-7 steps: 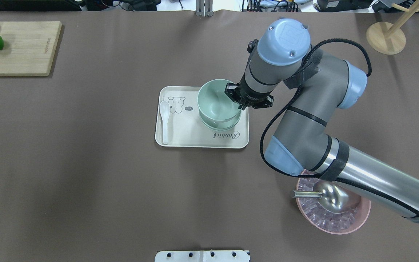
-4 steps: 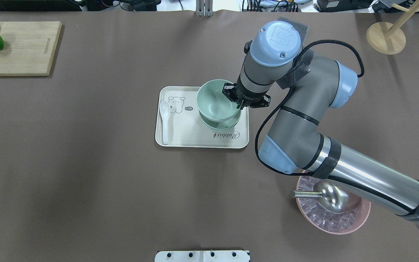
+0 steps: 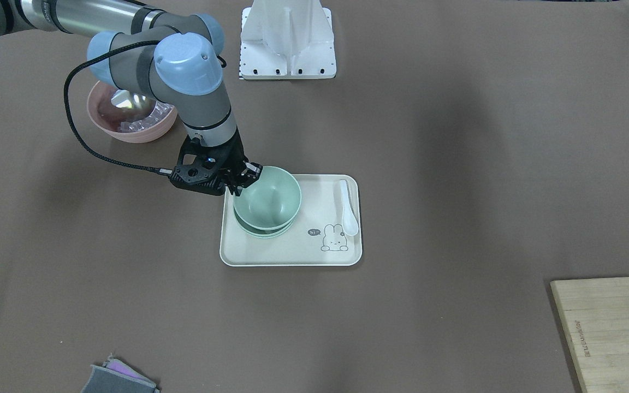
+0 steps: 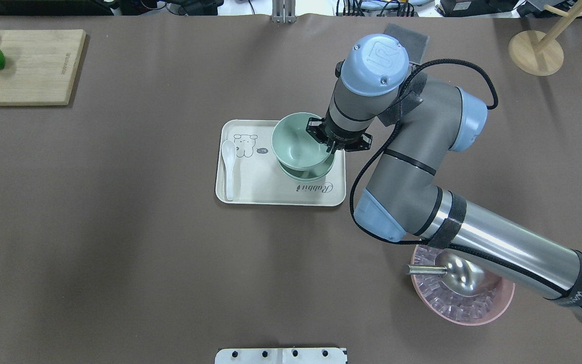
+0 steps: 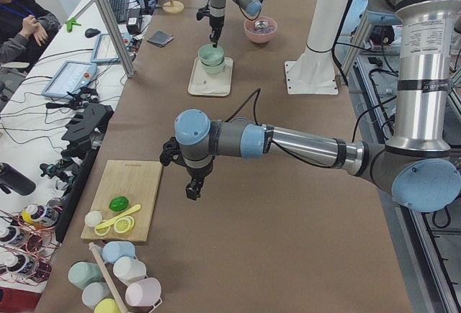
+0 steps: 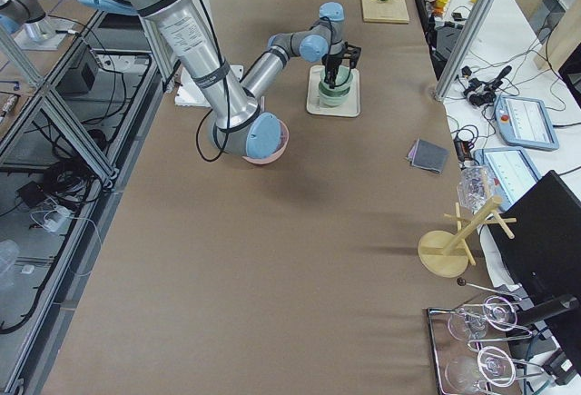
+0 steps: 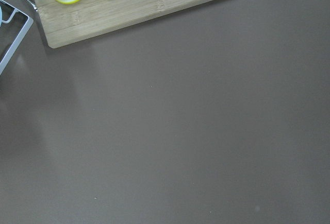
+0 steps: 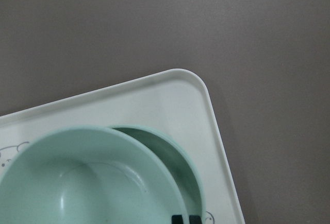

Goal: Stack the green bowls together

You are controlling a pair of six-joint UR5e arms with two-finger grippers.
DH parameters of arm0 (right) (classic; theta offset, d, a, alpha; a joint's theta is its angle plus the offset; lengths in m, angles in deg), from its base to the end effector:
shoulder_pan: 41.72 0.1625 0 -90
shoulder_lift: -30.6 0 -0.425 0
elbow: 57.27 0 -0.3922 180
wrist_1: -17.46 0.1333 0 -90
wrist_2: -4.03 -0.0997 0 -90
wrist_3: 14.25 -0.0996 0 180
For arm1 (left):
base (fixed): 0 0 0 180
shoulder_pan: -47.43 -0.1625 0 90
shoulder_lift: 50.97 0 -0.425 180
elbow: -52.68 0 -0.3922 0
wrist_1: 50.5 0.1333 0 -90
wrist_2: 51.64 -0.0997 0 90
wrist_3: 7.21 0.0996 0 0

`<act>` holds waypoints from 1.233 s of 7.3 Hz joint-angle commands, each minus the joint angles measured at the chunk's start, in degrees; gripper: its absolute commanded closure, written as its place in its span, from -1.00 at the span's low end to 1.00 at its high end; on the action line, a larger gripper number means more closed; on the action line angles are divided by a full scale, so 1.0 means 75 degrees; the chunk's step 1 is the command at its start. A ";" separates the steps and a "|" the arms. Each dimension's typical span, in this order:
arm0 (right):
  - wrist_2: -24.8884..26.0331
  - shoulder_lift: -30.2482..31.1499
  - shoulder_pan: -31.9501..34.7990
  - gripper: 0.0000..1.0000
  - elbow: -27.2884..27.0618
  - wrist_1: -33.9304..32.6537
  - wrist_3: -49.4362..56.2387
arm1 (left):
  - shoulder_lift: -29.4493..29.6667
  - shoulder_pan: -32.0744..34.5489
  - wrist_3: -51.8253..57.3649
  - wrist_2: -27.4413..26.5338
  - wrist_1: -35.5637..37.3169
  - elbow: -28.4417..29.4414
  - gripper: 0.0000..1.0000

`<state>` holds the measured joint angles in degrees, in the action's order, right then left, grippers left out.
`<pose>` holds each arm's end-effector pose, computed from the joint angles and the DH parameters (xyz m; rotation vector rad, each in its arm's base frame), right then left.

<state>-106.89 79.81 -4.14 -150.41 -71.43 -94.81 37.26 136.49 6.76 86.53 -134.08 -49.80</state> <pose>-0.4923 -0.5022 0.2074 -0.0073 -0.8538 0.3176 -0.0513 -0.4775 0.5732 0.1659 0.8297 0.2760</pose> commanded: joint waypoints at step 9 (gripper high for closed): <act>0.0071 0.0143 -0.0078 1.00 0.0207 0.0355 -0.0051 | 0.0001 0.0007 0.0000 0.0012 0.0000 -0.0023 -0.97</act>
<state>-106.37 80.82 -4.66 -148.91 -68.76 -95.20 37.27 136.55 6.76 86.61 -134.08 -50.04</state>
